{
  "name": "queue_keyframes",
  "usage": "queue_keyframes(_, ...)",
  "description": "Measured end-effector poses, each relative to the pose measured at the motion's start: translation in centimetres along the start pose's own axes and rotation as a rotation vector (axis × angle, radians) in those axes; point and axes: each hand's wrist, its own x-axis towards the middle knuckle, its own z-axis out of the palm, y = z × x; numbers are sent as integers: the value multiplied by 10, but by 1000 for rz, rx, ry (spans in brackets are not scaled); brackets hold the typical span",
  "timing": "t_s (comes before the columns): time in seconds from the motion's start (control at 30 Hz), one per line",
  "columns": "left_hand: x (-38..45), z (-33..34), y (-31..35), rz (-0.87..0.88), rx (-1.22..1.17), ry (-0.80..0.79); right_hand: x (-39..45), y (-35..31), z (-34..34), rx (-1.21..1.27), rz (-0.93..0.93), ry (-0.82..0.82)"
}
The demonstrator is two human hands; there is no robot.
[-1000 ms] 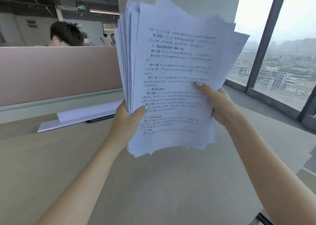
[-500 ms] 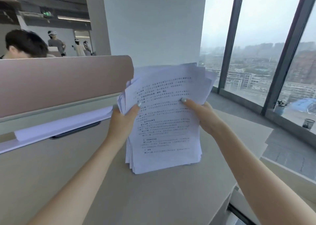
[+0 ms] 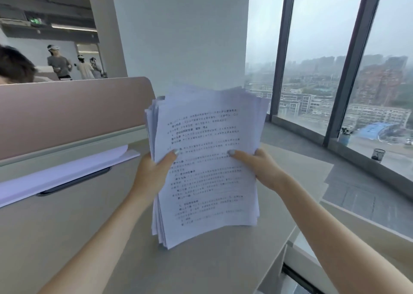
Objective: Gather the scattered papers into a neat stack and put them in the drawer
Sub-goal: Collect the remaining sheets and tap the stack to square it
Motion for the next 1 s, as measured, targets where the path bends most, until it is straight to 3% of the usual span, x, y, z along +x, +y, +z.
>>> queue_keyframes(0.13,17,11,27,107,-21,111,2,-23,6,85,-132,160)
queue_keyframes(0.3,33,14,71,233,-211,77,1,-72,-11,135,-273,108)
queue_keyframes(0.5,20,18,15,30,-165,-142,-8,-37,-28,148,-122,71)
queue_keyframes(0.67,14,37,15,72,-92,40,-6,-39,-21,211,-175,195)
queue_keyframes(0.83,32,31,51,200,-210,33,-6,-84,-35,167,-280,78)
queue_keyframes(1.0,32,24,30,155,-227,-125,-11,-72,-49,64,-169,-77)
